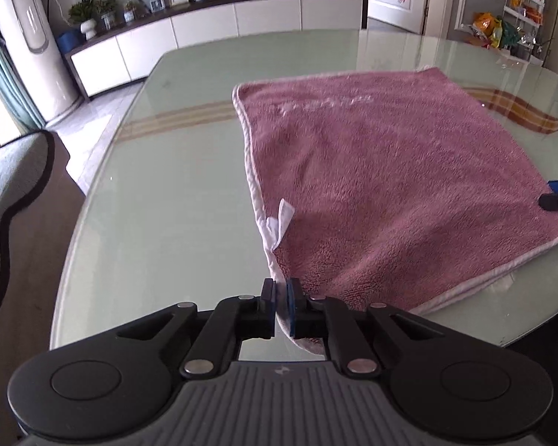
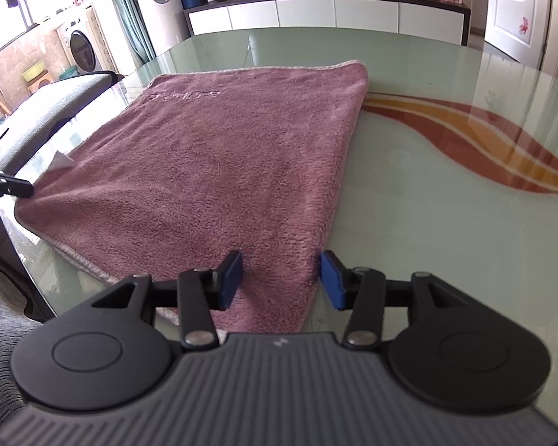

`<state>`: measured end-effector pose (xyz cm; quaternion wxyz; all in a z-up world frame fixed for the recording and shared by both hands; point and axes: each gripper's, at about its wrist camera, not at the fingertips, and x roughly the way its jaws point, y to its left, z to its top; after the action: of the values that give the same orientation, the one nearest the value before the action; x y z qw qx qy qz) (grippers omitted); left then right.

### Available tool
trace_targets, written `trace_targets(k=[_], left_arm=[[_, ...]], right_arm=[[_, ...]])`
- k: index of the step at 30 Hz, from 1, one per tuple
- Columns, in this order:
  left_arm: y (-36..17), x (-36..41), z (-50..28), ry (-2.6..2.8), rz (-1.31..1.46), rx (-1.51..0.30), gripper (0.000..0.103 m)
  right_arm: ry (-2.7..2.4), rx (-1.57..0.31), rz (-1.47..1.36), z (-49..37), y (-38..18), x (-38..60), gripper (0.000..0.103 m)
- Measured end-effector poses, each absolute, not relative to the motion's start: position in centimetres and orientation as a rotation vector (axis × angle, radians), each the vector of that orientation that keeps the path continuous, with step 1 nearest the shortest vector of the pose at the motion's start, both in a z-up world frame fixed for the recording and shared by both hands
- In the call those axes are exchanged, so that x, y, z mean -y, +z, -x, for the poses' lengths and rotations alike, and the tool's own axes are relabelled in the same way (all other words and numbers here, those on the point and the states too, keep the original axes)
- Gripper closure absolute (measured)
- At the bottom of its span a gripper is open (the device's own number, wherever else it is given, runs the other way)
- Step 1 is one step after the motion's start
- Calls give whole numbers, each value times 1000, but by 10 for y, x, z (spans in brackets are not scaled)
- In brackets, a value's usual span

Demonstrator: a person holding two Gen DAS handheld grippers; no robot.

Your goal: Fold towel

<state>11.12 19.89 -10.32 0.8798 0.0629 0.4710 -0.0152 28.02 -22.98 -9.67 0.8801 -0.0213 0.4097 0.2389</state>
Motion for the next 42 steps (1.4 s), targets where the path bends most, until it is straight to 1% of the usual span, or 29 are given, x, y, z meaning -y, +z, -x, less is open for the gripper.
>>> trace_targets(k=[2,3,5,8,10,12,13,14,15,16,17,18,21,23,27,29,31,35,39,42], left_arm=[[-104,-203,-112,13,-148,-974,93],[-103,-206,-112,37,-151,-963,90],[-95,-215,-110,75,-130,-929,89],[-84,-218,-108,63,-95,-888,89],[-81,-206,-108,-5,-88,-875,88],[-80,-188,-108,-81,-107,-864,83],[-83,-179,-110,-103,-134,-866,82],[-86,-169,-112,-122,-161,-870,82],[-92,-159,-114,-137,-197,-882,82],[-98,-154,-116,-148,-213,-897,82],[-104,-150,-117,-158,-226,-913,82],[-112,-147,-120,-169,-237,-943,81],[-115,-148,-118,-169,-239,-936,78],[-114,-152,-118,-168,-214,-950,77],[-113,-159,-112,-156,-232,-968,69],[-112,-162,-111,-148,-239,-978,68],[-109,-165,-113,-133,-228,-977,68],[-97,-157,-117,-176,-188,-935,68],[-93,-130,-119,-260,-223,-907,63],[-98,-105,-120,-321,-252,-900,63]], right_arm=[[483,-843,21,-279,-93,236,56],[476,-843,6,-277,-91,242,56],[467,-848,-20,-275,-88,253,56],[479,-892,-65,-272,-88,264,61],[501,-913,-85,-270,-89,265,61],[514,-921,-62,-267,-91,259,63],[518,-923,-40,-266,-92,254,66],[522,-923,-14,-264,-93,250,66],[524,-907,39,-261,-93,243,73],[529,-899,84,-258,-93,238,83],[535,-893,123,-256,-94,234,86],[543,-900,120,-256,-94,233,92],[563,-911,103,-254,-94,235,95],[580,-926,78,-250,-94,239,95],[621,-952,75,-233,-92,241,96],[641,-961,79,-224,-92,241,96],[650,-948,95,-222,-90,240,93],[680,-887,183,-227,-78,245,91],[763,-841,338,-230,-66,249,91],[816,-843,442,-227,-68,252,87]])
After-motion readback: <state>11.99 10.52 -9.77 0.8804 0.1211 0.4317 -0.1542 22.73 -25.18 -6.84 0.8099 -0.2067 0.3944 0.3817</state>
